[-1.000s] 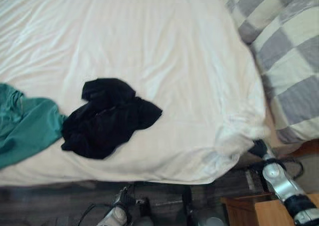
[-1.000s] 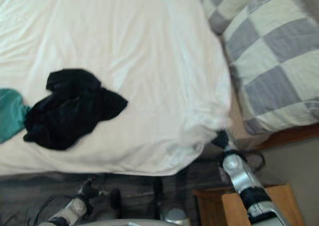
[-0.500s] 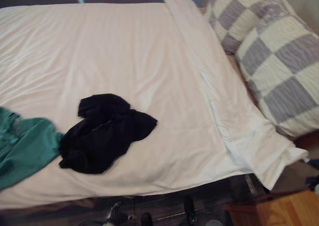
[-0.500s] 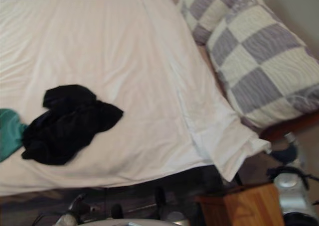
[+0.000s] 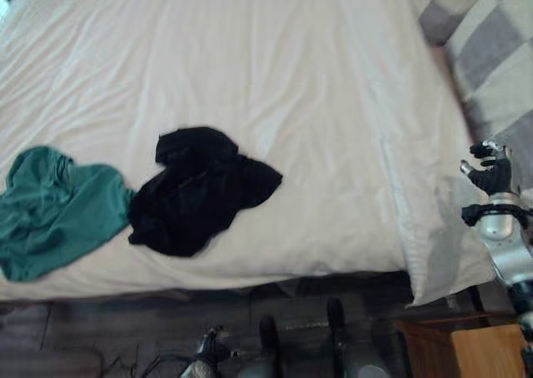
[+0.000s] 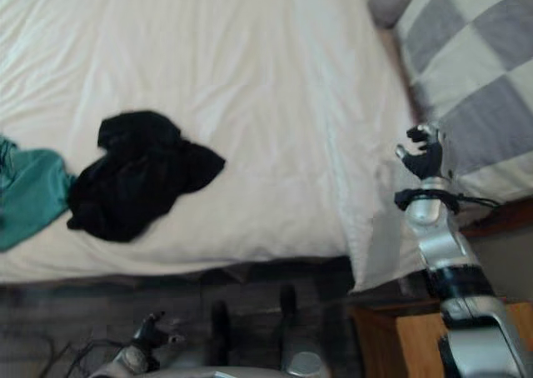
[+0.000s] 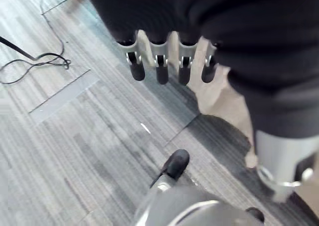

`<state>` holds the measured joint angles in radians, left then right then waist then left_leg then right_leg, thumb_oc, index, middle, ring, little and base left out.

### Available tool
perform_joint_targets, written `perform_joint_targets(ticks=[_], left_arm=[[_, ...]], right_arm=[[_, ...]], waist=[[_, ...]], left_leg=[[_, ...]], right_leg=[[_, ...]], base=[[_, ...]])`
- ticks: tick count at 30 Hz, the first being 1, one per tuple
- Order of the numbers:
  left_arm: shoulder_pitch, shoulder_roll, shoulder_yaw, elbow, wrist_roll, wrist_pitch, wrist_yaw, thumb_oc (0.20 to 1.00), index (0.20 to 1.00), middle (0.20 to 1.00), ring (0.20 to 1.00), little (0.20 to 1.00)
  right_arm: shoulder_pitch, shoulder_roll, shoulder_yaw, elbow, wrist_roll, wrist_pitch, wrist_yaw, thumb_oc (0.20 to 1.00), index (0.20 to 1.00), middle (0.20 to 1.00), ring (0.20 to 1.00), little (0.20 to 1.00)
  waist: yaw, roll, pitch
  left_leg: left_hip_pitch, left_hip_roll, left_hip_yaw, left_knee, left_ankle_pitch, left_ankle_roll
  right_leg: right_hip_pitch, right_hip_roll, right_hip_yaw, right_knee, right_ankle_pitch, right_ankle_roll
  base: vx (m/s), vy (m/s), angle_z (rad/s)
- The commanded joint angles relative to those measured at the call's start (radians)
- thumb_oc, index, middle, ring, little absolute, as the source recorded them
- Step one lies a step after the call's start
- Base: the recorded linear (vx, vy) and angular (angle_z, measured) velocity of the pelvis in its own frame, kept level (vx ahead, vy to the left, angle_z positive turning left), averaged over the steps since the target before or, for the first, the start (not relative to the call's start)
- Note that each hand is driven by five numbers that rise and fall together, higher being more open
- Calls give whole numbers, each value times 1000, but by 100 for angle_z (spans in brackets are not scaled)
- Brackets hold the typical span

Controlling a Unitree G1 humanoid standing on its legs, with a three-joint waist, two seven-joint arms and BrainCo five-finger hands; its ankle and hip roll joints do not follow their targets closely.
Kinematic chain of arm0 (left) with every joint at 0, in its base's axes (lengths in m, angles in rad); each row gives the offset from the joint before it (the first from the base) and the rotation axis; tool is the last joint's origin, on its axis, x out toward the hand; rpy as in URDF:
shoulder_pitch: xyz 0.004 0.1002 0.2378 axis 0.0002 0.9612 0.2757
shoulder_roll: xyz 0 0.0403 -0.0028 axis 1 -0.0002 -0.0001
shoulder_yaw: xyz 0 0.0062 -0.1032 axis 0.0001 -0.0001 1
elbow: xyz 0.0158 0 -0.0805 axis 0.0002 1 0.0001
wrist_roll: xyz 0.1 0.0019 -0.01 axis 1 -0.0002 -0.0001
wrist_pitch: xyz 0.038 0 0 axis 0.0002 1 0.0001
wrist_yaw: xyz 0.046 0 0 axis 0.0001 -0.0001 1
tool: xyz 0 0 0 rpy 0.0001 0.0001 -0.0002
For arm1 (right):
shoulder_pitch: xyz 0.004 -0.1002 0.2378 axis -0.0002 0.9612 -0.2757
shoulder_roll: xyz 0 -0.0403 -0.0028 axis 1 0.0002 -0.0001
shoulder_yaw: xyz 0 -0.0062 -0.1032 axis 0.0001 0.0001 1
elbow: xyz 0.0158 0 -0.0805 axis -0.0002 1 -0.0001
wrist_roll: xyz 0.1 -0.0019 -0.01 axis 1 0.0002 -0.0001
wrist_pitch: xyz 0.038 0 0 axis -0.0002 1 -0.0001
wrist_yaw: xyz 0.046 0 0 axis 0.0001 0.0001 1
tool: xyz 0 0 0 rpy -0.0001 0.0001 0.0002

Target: Tidy up the quilt and then pick up the clothes from the bed and put them into the laundry hamper.

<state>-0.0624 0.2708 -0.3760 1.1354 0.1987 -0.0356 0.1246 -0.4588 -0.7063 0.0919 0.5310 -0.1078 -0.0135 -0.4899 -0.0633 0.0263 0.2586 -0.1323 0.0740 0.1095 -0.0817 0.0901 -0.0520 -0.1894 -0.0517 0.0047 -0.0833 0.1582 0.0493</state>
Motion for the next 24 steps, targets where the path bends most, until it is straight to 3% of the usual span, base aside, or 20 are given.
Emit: perform_joint_targets(ticks=[1, 7, 12, 13, 14, 15, 16, 18, 19, 20, 21, 23, 24], left_arm=[[-93, 44, -26, 14, -59, -11, 42, 1000, 1000, 1000, 1000, 1000], [-118, 60, 12, -3, -106, 1, 63, 1000, 1000, 1000, 1000, 1000], [-110, 45, 48, 50, -95, 14, 119, 1000, 1000, 1000, 1000, 1000], [-110, 45, 48, 50, -95, 14, 119, 1000, 1000, 1000, 1000, 1000], [-91, 31, 44, 68, -75, 12, 125, 1000, 1000, 1000, 1000, 1000], [-82, 21, 39, 79, -65, 8, 122, 1000, 1000, 1000, 1000, 1000], [-76, 11, 34, 84, -60, 6, 120, 1000, 1000, 1000, 1000, 1000], [-59, -2, 28, 87, -54, -3, 118, 1000, 1000, 1000, 1000, 1000], [-56, -1, 31, 73, -55, -7, 122, 1000, 1000, 1000, 1000, 1000], [-55, 0, 31, 73, -55, -6, 122, 1000, 1000, 1000, 1000, 1000], [-56, 4, 37, 68, -57, -11, 127, 1000, 1000, 1000, 1000, 1000], [-49, 9, 46, 61, -61, -17, 137, 1000, 1000, 1000, 1000, 1000], [-40, 8, 52, 62, -62, -21, 150, 1000, 1000, 1000, 1000, 1000]], right_arm=[[-47, 47, -54, 99, 108, -26, -74, 200, 200, 200, 200, 200], [157, 196, -27, 283, 148, -19, -1, 200, 200, 200, 200, 200], [410, 358, 102, 493, 33, 17, 118, 200, 200, 200, 200, 200], [409, 358, 102, 493, 33, 17, 118, 200, 200, 200, 200, 200], [457, 399, 161, 602, -36, 34, 164, 200, 200, 200, 200, 200], [479, 412, 178, 660, -61, 41, 183, 379, 379, 379, 379, 379], [499, 425, 187, 703, -77, 48, 198, 1000, 1000, 1000, 1000, 1000], [531, 447, 186, 763, -84, 51, 227, 1000, 1000, 1000, 1000, 1000], [541, 458, 177, 781, -81, 54, 241, 1000, 1000, 1000, 1000, 1000], [541, 458, 177, 781, -81, 54, 241, 1000, 1000, 1000, 1000, 1000], [542, 461, 173, 778, -73, 51, 244, 1000, 1000, 1000, 1000, 1000], [545, 462, 167, 783, -67, 56, 244, 1000, 1000, 1000, 1000, 1000], [546, 463, 171, 781, -73, 63, 242, 1000, 1000, 1000, 1000, 1000]], waist=[[15, -16, 119], [-3, -29, 142], [-34, -49, 99], [-35, -50, 97], [-40, -55, 68], [-43, -59, 56], [-44, -59, 49], [-45, -61, 40], [-41, -53, 45], [-43, -52, 45], [-43, -53, 45], [-46, -61, 31], [-49, -62, 17]], left_leg=[[-37, 34, -19, 141, -101, -23], [-145, 48, -54, 382, -200, -17], [-32, 40, -31, 299, -205, -22], [-32, 39, -31, 295, -201, -21], [20, 35, -19, 255, -196, -22], [48, 31, -13, 233, -193, -23], [69, 26, -7, 217, -189, -25], [82, 19, 17, 218, -169, -41], [53, 15, 32, 302, -82, -95], [50, 16, 30, 305, -83, -95], [28, 21, 48, 346, -43, -121], [16, 68, 127, 345, -29, -112], [57, 120, 182, 259, -37, -109]], right_leg=[[-69, -45, 25, 224, -202, 83], [-150, -50, 23, 433, -283, 72], [-43, -51, 5, 351, -264, 75], [-44, -51, 5, 348, -261, 75], [12, -51, 2, 292, -250, 77], [47, -54, 3, 249, -241, 79], [75, -59, 0, 213, -226, 80], [138, -86, -19, 137, -204, 84], [176, -105, -50, 91, -186, 78], [178, -104, -53, 89, -185, 78], [190, -115, -64, 67, -177, 76], [207, -149, -89, 40, -165, 85], [221, -184, -109, 34, -156, 109]], base=[[-100, -19, 12], [-81, -11, 2], [95, 31, 2], [141, 51, 0], [130, 49, 0], [159, 70, 1], [80, 63, -2], [4, 119, 12], [-46, 127, 30], [-89, 150, 39], [-64, 142, 58], [-39, 299, 46], [49, 391, 49]])
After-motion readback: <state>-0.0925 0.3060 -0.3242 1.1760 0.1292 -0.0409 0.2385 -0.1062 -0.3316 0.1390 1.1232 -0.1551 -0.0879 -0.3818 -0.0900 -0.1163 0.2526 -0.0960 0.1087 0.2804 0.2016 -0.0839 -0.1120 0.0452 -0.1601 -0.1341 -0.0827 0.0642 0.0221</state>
